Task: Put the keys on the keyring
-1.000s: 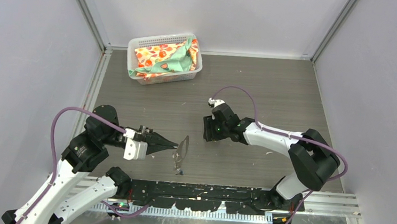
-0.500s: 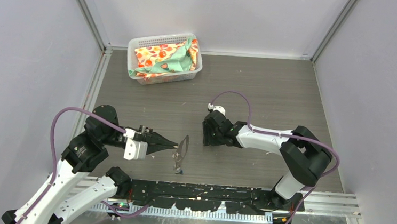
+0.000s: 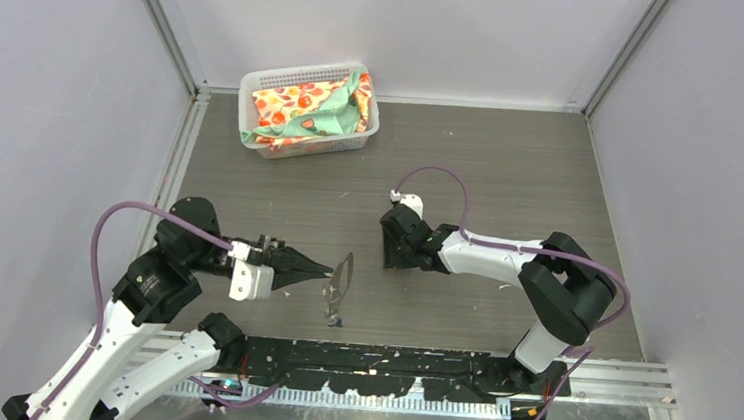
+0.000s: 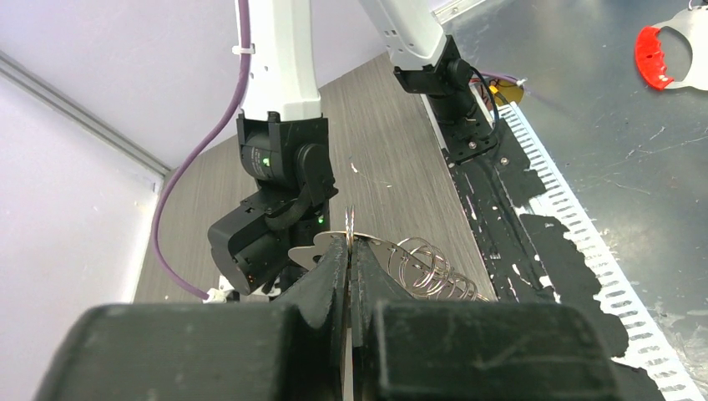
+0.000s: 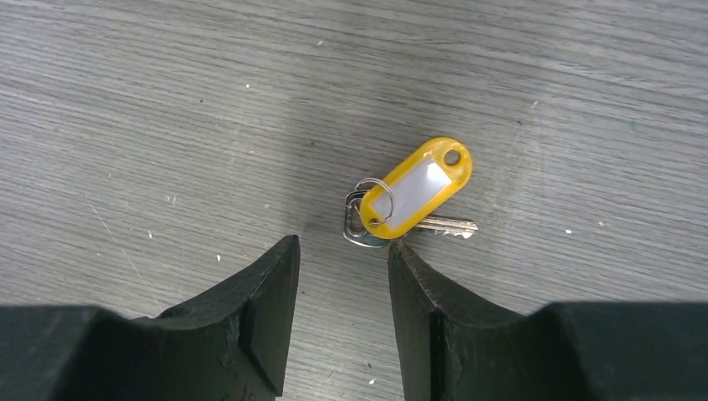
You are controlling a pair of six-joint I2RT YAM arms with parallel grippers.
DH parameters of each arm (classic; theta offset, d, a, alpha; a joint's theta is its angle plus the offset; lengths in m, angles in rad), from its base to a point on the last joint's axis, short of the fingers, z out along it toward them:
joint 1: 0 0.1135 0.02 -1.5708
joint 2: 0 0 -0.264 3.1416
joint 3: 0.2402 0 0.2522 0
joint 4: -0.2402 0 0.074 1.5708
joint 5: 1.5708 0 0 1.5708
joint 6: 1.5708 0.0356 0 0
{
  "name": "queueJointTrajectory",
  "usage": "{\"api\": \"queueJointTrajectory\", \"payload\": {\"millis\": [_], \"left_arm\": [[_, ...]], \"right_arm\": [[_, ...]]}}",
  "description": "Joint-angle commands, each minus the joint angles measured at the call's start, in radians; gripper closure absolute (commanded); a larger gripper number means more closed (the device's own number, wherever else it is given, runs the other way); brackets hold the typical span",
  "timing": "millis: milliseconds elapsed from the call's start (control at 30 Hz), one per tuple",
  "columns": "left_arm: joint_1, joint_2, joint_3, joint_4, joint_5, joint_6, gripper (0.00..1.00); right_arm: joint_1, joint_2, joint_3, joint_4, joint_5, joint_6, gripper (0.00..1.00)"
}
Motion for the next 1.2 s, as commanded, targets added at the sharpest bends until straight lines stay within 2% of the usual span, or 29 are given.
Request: {"api": "queueJointTrajectory", "payload": {"millis": [0, 767, 1167], "left_arm": [[-0.005, -0.008, 0.033, 0.037, -0.001, -0.007, 1.00], [-0.004, -0.035, 0.018, 0.029, -0.018, -0.007, 0.99], [-0.004, -0.040, 0.014, 0.028, -0.022, -0.007, 0.99]], "right_arm": [[-0.002, -0.025, 0.050, -0.019, 0.058, 0.015, 0.52], [-0.049, 0.050, 0.087, 0.001, 0.043, 0.008, 0.54], [-0.049, 0.061, 0.114, -0.004, 0.073, -0.019, 0.62]]}}
